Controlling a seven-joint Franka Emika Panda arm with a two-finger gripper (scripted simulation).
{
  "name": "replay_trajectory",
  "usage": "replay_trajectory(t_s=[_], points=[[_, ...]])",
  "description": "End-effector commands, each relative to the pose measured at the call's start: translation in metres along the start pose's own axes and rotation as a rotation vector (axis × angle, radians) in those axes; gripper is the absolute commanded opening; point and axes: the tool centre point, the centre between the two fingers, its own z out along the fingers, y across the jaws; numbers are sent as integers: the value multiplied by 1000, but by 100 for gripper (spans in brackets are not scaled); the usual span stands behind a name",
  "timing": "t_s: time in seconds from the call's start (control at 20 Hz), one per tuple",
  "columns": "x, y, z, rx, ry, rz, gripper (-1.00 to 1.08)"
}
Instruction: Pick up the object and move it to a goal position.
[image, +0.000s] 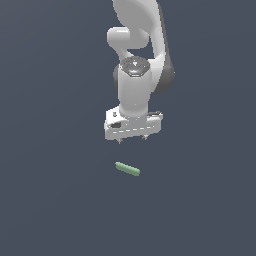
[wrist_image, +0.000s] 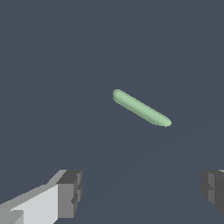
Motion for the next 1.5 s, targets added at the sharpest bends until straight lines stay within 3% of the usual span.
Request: replay_trajectory(t_s=[0.0, 1.45], points=[[3, 1, 4, -2, -3, -52, 100], [47, 24, 73, 14, -40, -838, 100]])
